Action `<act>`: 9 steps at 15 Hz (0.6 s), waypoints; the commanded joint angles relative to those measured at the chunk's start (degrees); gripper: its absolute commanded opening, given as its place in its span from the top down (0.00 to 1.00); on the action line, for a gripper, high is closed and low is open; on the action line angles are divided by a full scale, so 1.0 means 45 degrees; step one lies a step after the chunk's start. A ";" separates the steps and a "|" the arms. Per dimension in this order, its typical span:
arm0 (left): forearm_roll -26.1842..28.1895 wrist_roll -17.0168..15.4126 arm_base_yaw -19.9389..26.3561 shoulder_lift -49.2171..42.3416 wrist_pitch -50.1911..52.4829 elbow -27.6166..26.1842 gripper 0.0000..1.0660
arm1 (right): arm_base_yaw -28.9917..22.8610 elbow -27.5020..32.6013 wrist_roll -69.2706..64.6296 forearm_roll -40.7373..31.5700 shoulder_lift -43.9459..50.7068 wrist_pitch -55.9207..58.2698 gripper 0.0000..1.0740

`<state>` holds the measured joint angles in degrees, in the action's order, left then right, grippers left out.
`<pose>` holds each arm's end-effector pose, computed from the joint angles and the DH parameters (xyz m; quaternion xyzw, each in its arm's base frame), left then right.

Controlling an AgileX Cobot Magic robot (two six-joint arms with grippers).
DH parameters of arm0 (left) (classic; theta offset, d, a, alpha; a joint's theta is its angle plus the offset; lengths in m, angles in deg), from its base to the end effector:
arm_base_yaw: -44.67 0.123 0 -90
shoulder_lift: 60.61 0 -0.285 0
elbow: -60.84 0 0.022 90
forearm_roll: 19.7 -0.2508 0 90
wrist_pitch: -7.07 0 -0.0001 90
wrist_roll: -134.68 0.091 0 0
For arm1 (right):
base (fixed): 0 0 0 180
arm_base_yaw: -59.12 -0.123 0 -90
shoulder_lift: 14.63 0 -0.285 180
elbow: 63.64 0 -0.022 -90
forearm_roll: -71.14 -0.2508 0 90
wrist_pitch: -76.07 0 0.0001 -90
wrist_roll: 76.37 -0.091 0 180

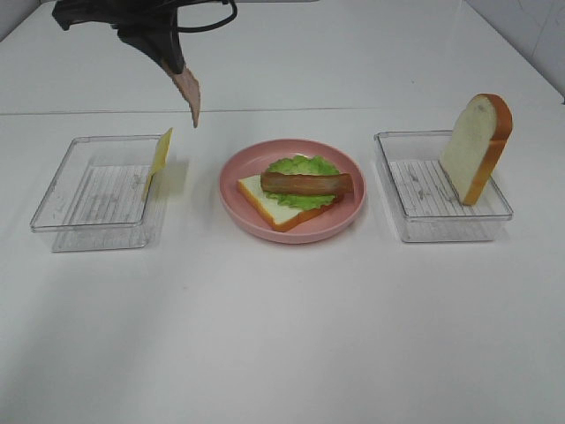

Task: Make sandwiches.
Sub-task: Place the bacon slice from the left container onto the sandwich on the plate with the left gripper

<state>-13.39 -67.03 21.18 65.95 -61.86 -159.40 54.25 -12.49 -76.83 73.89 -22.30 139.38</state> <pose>0.4150 -0.1906 0.3078 0.0068 0.9753 -0.1325 0.1766 -0.0020 -0.0041 0.2613 -0.0327 0.8743 -0.0015 0.4843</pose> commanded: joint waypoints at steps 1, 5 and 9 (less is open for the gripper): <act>0.0955 0.0064 -0.0293 -0.0025 0.1057 -0.0166 1.00 | 0.0089 0.0064 0.0102 0.0000 0.0420 -0.0115 0.24; 0.3552 0.0586 -0.0484 0.0764 0.3259 -0.0166 1.00 | 0.0089 0.0064 0.0102 0.0000 0.0420 -0.0115 0.24; 0.5933 0.1783 -0.0802 0.1859 0.5042 -0.0166 1.00 | 0.0089 0.0064 0.0102 0.0000 0.0420 -0.0115 0.24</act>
<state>13.77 -59.12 17.51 75.40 -39.17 -159.85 54.25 -12.49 -76.83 73.89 -22.30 139.38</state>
